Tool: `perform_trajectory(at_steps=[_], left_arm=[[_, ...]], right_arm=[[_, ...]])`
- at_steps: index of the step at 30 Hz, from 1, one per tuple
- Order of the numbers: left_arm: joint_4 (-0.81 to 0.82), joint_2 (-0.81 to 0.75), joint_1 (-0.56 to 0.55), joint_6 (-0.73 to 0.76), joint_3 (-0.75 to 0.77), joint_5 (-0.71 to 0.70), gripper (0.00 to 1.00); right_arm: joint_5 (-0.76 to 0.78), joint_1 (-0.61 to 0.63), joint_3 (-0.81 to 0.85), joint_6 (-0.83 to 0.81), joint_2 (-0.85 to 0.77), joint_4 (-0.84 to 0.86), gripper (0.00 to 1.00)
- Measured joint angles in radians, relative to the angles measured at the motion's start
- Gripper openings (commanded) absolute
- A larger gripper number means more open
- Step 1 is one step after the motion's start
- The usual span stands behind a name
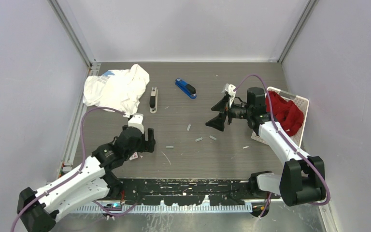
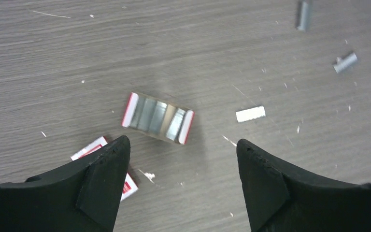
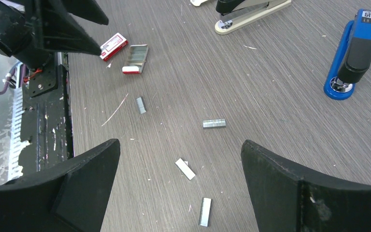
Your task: Unload the staples from the stapler
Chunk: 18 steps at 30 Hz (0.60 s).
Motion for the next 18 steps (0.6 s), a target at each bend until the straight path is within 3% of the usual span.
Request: perform_trajectory(at_steps=[4, 7, 12, 18], left_arm=[[0.064, 0.043, 0.163, -0.007, -0.002, 0.101, 0.55], [0.105, 0.084, 0.283, -0.024, -0.002, 0.188, 0.33], [0.109, 0.147, 0.314, -0.074, -0.002, 0.274, 0.02], [0.055, 0.140, 0.300, -0.171, -0.010, 0.282, 0.00]], right_arm=[[0.000, 0.000, 0.000, 0.000, 0.000, 0.000, 1.00], [0.000, 0.000, 0.000, -0.002, 0.000, 0.000, 1.00], [0.000, 0.000, 0.000, -0.006, 0.000, -0.001, 1.00], [0.001, 0.000, 0.000, -0.008, 0.000, -0.002, 1.00]])
